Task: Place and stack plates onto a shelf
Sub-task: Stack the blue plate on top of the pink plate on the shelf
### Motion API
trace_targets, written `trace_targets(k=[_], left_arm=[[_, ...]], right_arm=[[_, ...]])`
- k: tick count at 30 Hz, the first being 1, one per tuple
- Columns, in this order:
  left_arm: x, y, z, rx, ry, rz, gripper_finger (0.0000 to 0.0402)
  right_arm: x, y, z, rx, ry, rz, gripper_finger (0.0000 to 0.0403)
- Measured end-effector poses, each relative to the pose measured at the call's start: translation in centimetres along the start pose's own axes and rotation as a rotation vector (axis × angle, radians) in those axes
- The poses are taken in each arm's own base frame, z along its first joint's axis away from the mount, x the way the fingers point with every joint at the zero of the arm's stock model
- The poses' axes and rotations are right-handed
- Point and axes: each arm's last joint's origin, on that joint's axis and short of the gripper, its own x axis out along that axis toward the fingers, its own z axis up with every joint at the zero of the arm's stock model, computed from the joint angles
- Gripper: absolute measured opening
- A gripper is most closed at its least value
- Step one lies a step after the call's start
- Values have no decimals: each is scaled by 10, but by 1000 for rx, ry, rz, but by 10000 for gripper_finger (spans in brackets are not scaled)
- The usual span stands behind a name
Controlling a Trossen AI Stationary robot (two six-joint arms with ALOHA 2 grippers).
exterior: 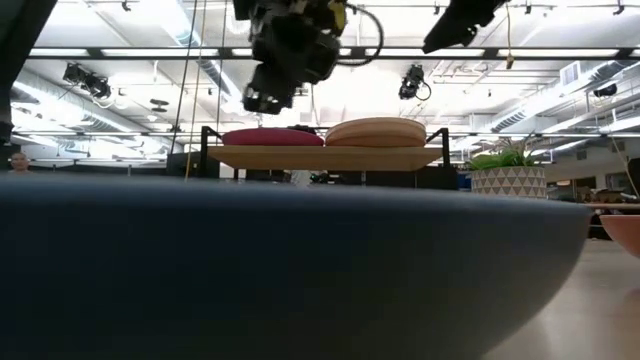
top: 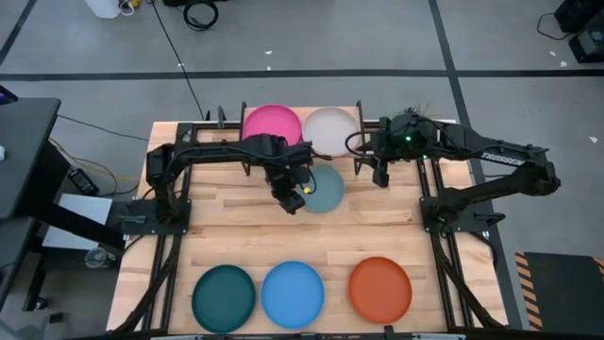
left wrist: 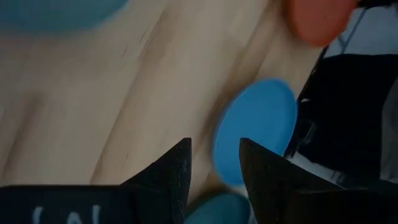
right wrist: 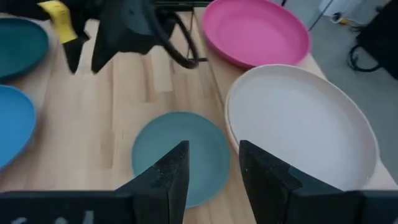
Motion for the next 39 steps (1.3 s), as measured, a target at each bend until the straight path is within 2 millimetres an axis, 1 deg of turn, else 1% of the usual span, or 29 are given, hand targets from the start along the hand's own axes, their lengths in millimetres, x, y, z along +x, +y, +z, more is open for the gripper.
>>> trace_targets(k=[4, 9, 14, 17, 19, 20, 21, 24, 26, 29, 31, 36, 39], left_arm=[[6, -14, 2, 103, -72, 18, 141], [17, -30, -5, 233, -87, 68, 141], [31, -41, -14, 217, -61, 42, 141], [35, -53, -21, 245, -74, 47, 141], [34, -57, -24, 288, -79, 53, 141], [33, -57, -24, 310, -83, 59, 141], [33, -53, -23, 314, -90, 66, 141], [36, -27, -22, 248, -67, 98, 141], [35, -14, -27, 207, -55, 93, 141], [30, -15, -49, 219, -10, 19, 141], [34, -16, -69, 212, 47, -7, 141], [41, -19, -122, 69, 168, -105, 141], [37, -26, -142, 16, 191, -111, 141]], right_arm=[[-10, -3, -6, 26, -52, -30, 146], [-22, -3, -11, 38, -91, -24, 146], [-25, -3, -16, 44, -62, -33, 146], [-30, -2, -18, 76, -64, -16, 146], [-33, -1, -19, 79, -70, 15, 146], [-34, -1, -20, 78, -66, 24, 146], [-35, -1, -21, 79, -62, 26, 146], [-34, 0, -30, 80, -50, 16, 146], [-32, 1, -39, 96, -33, 7, 146], [-30, 2, -50, 126, -16, 6, 146], [-31, 3, -53, 123, -21, 10, 146], [-30, 5, -54, 112, -14, 11, 146], [-24, 5, -53, 110, 5, -3, 146]])
